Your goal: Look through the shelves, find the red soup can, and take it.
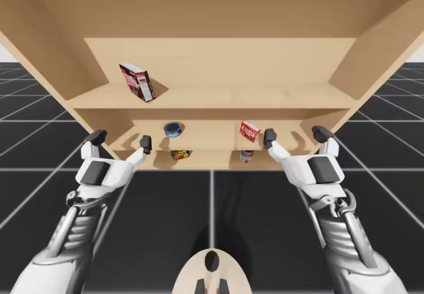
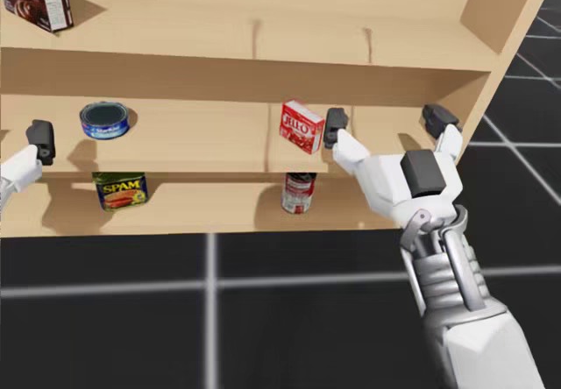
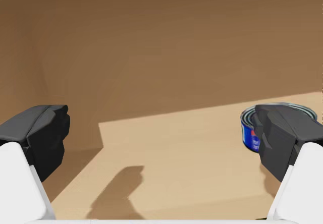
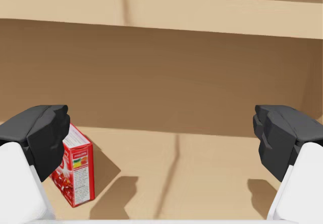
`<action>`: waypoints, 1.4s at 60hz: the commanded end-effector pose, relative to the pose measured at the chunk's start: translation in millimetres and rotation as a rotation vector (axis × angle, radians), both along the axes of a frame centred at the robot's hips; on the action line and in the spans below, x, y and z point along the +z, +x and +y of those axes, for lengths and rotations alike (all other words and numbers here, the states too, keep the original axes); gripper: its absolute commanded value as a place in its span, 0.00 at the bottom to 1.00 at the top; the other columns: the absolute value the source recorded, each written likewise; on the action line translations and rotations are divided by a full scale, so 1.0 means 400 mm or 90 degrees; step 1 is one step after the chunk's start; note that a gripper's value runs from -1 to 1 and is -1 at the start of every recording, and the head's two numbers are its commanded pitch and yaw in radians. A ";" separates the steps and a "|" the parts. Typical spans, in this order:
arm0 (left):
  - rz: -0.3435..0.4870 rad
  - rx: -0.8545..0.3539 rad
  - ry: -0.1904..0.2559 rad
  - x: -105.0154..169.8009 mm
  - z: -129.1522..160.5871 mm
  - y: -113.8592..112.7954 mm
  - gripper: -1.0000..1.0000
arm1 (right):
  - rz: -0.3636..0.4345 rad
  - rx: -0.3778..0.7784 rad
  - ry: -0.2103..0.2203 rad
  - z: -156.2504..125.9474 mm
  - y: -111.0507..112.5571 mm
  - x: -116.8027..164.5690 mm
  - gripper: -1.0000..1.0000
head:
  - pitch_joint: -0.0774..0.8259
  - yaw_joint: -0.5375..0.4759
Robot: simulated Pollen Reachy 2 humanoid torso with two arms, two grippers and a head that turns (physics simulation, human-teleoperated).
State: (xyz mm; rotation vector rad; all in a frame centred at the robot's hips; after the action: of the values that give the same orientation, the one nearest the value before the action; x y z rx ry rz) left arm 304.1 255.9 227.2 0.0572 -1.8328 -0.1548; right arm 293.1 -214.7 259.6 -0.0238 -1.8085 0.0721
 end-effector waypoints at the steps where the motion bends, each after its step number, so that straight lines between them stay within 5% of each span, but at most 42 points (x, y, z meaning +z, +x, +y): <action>1: -0.003 -0.004 -0.004 0.003 -0.003 -0.002 0.00 | 0.004 0.002 0.008 0.007 0.001 -0.004 0.00 | 0.73 0.32; 11: -0.004 -0.007 -0.010 0.004 -0.004 -0.002 0.00 | 0.014 0.021 0.004 0.015 -0.033 0.021 0.00 | 0.71 0.33; 18: -0.004 -0.010 -0.017 0.004 -0.003 -0.004 0.00 | 0.034 0.077 0.053 0.023 -0.102 0.047 0.00 | 0.71 0.34; 24: -0.008 -0.011 -0.023 0.006 0.000 -0.005 0.00 | -0.006 0.084 0.041 0.034 -0.168 0.062 0.00 | 0.71 0.34; 25: -0.009 -0.011 -0.024 0.006 0.000 -0.006 0.00 | -0.003 0.092 0.057 0.036 -0.181 0.063 0.00 | 0.71 0.34; 41: -0.011 -0.011 -0.026 0.006 0.001 -0.009 0.00 | -0.011 0.131 0.076 0.030 -0.279 -0.024 0.00 | 0.73 0.34; 61: -0.012 -0.010 -0.023 0.004 -0.004 -0.012 0.00 | 0.073 0.181 0.120 0.064 -0.217 -0.150 0.00 | 0.74 0.34; 74: -0.013 -0.009 -0.020 0.004 -0.007 -0.011 0.00 | 0.147 0.193 0.109 0.089 -0.118 -0.222 0.00 | 0.75 0.35; 84: -0.013 -0.008 -0.016 0.003 -0.007 -0.011 0.00 | 0.153 0.177 0.079 0.101 -0.049 -0.246 0.00 | 0.76 0.36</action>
State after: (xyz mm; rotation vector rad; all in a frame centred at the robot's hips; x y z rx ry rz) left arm 299.7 253.2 228.5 0.0261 -1.8551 -0.1376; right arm 250.8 -186.0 172.7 0.3114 -1.5862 0.1748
